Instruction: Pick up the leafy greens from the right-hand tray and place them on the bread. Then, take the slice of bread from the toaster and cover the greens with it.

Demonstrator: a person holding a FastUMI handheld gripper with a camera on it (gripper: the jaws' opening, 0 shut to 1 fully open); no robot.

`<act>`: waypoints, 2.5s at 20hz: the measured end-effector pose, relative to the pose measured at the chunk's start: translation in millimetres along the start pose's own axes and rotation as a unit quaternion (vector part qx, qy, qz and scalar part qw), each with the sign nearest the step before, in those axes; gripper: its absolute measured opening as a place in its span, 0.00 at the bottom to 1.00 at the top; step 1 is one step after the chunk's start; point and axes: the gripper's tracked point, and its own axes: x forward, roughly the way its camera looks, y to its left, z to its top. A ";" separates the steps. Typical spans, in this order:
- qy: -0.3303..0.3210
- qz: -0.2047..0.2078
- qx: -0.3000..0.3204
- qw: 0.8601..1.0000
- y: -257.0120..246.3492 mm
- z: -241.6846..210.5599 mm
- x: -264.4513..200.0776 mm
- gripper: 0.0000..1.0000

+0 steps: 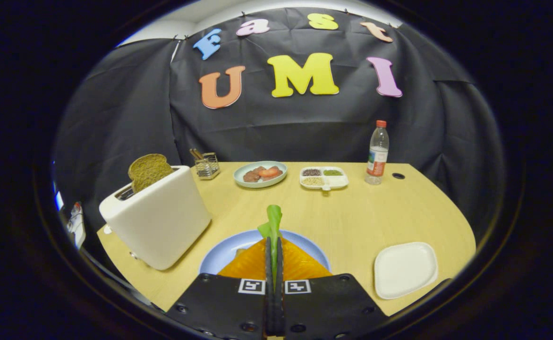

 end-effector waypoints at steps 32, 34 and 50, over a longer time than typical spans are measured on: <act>-0.168 -0.026 -0.015 0.985 103.8 92.5 -60.5 0.96; -0.171 -0.029 -0.023 0.985 123.9 99.7 -57.7 0.96; -0.097 -0.076 -0.048 0.991 246.9 95.2 35.4 0.96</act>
